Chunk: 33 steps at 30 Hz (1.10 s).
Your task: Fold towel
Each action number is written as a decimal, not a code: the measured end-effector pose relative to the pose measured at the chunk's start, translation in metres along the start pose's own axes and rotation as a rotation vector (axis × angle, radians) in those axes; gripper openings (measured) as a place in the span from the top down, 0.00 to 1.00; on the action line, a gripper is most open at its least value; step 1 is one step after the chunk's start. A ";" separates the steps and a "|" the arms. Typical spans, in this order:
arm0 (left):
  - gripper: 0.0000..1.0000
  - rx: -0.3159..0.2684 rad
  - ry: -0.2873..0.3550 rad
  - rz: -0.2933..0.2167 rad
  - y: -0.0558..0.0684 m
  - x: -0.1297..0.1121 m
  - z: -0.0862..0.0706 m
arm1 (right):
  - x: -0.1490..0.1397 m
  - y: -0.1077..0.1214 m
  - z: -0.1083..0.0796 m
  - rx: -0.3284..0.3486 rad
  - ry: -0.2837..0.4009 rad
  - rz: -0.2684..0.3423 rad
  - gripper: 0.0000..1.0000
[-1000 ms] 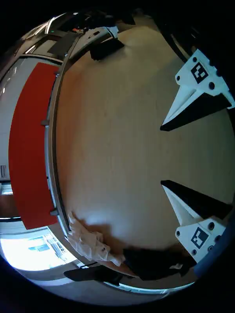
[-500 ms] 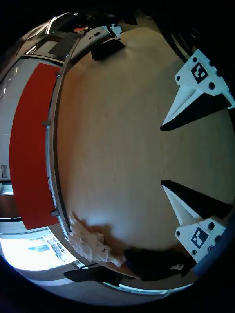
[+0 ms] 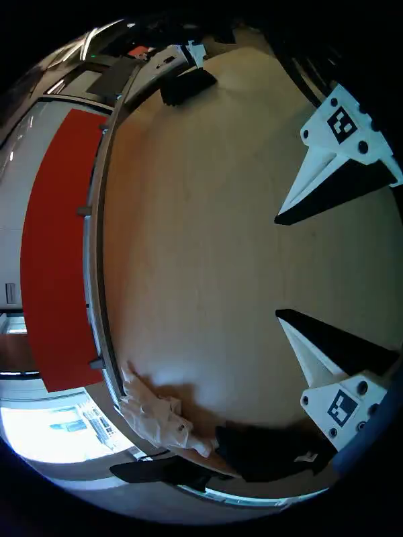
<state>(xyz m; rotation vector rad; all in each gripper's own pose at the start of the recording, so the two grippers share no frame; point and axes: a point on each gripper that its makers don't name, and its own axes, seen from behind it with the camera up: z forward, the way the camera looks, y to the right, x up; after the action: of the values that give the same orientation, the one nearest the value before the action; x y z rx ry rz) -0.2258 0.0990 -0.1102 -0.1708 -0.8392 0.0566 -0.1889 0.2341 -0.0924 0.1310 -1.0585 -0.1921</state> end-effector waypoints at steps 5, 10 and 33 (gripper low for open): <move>0.07 0.001 0.010 -0.006 -0.005 0.003 -0.002 | 0.018 -0.014 -0.004 0.005 0.048 0.004 0.00; 0.07 0.001 0.022 -0.014 -0.009 0.005 -0.004 | 0.038 -0.024 -0.009 0.001 0.119 0.026 0.00; 0.07 0.003 0.067 -0.027 -0.022 0.018 -0.008 | 0.141 -0.057 -0.074 -0.056 0.575 0.128 0.00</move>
<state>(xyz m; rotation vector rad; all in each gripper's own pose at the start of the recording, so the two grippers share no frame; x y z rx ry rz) -0.2080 0.0785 -0.0981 -0.1574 -0.7748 0.0266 -0.0624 0.1485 -0.0195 0.0604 -0.4856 -0.0597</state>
